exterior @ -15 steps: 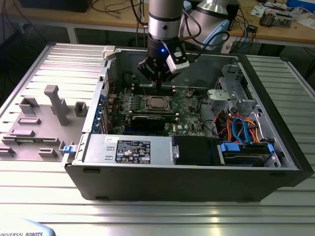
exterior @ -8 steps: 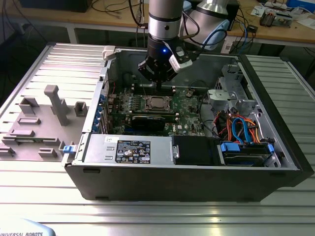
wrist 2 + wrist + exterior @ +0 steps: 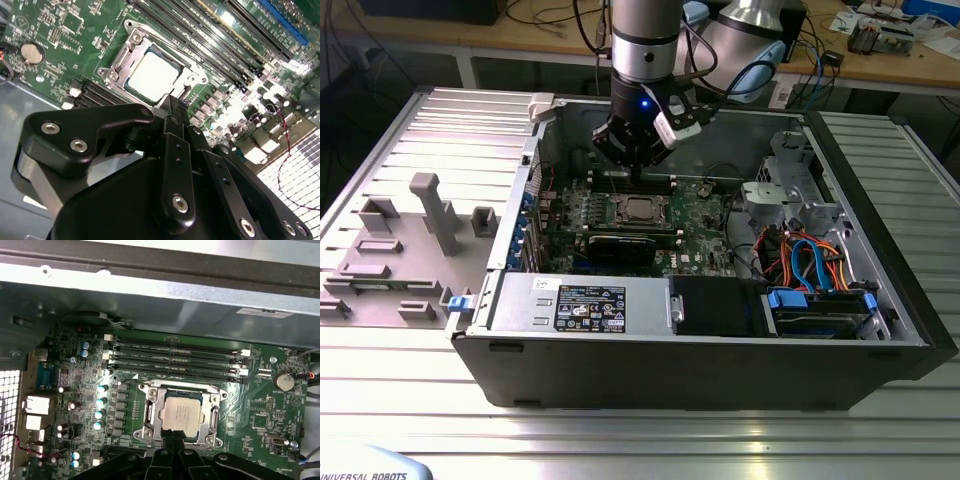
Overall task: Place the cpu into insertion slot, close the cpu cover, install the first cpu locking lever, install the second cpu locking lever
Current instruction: 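Install the first cpu locking lever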
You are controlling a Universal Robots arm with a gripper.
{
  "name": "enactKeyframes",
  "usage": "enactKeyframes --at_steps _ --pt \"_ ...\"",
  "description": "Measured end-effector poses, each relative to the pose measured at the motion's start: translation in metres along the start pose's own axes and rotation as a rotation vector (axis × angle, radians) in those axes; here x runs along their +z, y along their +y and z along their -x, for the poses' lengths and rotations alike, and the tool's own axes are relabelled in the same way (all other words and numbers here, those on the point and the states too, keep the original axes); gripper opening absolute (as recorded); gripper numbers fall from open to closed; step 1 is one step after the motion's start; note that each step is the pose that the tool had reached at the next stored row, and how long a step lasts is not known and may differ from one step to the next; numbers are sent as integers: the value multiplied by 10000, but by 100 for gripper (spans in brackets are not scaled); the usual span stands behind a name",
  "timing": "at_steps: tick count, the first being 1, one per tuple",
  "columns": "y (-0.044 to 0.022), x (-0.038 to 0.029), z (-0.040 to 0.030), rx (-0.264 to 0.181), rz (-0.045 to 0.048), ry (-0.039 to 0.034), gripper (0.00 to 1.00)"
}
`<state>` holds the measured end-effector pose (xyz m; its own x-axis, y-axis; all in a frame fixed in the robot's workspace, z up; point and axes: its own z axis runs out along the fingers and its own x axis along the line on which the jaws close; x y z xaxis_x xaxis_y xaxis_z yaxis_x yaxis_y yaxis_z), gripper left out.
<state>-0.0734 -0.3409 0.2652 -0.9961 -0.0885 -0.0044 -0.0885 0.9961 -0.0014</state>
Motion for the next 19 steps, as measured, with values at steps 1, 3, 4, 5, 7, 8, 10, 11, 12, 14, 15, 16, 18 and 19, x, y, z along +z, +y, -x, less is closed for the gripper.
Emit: enactKeyframes --at_steps 1,3,4,5,7,8,10,11,12,14,15,16,18,19 --pt "0 4 0 156 -1 1 11" --pt "1 6 -6 341 -2 1 11" --pt "1 7 -10 341 -1 -1 11" --pt "2 7 -11 338 0 0 11" --pt "1 7 -12 332 -1 -1 11" --pt "1 7 -12 332 -1 0 11" --pt "1 7 -12 332 -1 0 11" --pt "1 7 -12 332 -1 0 11" --pt "1 7 -12 331 -1 0 11" --pt "1 7 -12 330 -1 -1 11" --pt "1 7 -12 331 -1 0 11" --pt "1 7 -12 330 -1 0 11" --pt "2 7 -22 332 0 -1 11" --pt "5 6 -62 328 -1 0 11"
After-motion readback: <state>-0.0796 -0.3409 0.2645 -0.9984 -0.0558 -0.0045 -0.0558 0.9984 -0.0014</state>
